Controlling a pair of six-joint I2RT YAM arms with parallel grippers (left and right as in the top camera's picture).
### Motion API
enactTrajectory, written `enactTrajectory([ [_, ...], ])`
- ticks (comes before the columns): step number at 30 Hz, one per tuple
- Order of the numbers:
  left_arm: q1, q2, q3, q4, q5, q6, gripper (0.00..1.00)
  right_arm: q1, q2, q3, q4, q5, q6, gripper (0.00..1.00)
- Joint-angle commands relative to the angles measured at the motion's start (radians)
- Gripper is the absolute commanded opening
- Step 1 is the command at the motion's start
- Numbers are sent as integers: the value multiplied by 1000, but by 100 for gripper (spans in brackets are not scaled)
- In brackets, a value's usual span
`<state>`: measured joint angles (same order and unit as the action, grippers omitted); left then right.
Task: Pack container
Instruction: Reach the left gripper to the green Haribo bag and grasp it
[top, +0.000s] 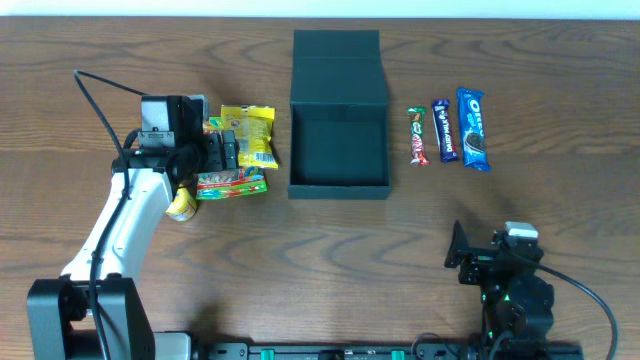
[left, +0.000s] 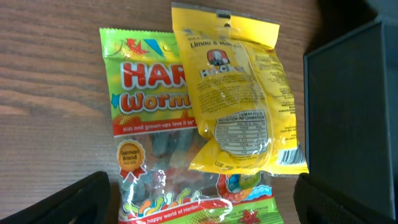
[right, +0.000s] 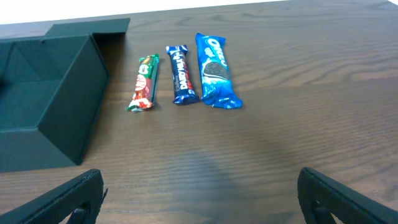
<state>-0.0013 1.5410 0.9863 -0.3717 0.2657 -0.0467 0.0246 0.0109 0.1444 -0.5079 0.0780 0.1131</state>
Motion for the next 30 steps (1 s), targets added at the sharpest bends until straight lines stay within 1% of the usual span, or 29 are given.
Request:
enactTrajectory([
  [1, -2, -5, 19, -8, 16, 18, 95, 2, -5, -2, 12, -74, 92, 99],
  [3, -2, -5, 19, -8, 16, 18, 95, 2, -5, -2, 22, -203, 251, 99],
  [6, -2, -5, 19, -10, 16, 18, 96, 2, -5, -2, 0, -472, 556, 99],
  [8, -2, -5, 19, -18, -12, 18, 95, 2, -4, -2, 5, -467, 607, 99],
  [11, 2, -4, 18, -37, -102, 18, 95, 2, -4, -2, 5, -452, 603, 99],
  [15, 53, -4, 18, -35, -81, 18, 95, 2, -4, -2, 3, -452, 586, 99],
  [16, 74, -3, 18, -35, -59, 19, 95, 2, -4, -2, 3, -452, 573, 99],
  [19, 142, 8, 17, -32, 103, 52, 95, 2, -4, -2, 3, -451, 550, 99],
  [22, 170, 35, 17, -32, 137, 56, 96, 2, -4, -2, 11, -446, 540, 99],
  [25, 169, 68, 17, -22, 150, 90, 96, 2, -4, -2, 11, -446, 535, 99],
  [27, 169, 92, 17, 0, 154, 90, 96, 2, -4, -2, 11, -446, 535, 99],
  [30, 171, 147, 17, 52, 206, 91, 97, 2, -4, -2, 11, -452, 535, 99],
])
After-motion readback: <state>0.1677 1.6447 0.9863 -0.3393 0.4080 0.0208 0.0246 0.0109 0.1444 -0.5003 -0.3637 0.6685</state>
